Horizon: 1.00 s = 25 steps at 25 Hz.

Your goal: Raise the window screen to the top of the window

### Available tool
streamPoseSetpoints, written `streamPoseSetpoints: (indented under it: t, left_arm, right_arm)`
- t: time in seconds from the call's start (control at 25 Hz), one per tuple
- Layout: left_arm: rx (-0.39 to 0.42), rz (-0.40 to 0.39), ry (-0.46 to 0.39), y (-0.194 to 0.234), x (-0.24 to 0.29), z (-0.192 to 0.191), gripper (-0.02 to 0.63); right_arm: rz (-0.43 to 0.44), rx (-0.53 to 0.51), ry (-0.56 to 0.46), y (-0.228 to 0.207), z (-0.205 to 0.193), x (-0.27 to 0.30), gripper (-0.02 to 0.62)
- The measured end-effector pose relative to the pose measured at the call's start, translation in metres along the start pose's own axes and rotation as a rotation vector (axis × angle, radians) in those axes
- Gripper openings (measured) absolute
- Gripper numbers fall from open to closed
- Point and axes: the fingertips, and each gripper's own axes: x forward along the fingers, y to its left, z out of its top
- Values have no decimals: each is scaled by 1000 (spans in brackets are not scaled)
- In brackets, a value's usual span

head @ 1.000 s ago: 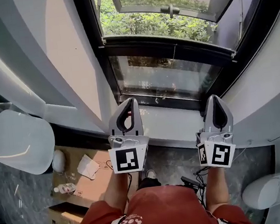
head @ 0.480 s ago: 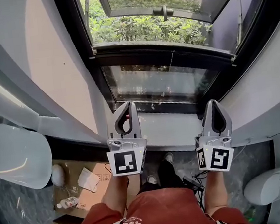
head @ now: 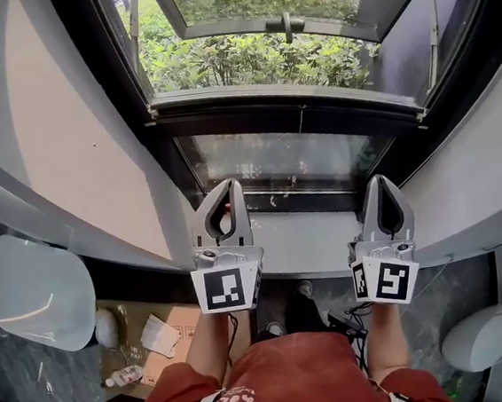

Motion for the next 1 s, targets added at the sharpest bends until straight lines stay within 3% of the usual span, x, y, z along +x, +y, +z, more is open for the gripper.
streamPoseSetpoints:
  t: [0.68,1.0]
  left_arm:
    - [93,37,-65,-33,122,21,6]
    - [97,54,-20,-26,150,3,6]
  right_arm:
    - [-9,70,-72,-92,-27,98,9]
    - [24,82,-56,-92,-47,131,11]
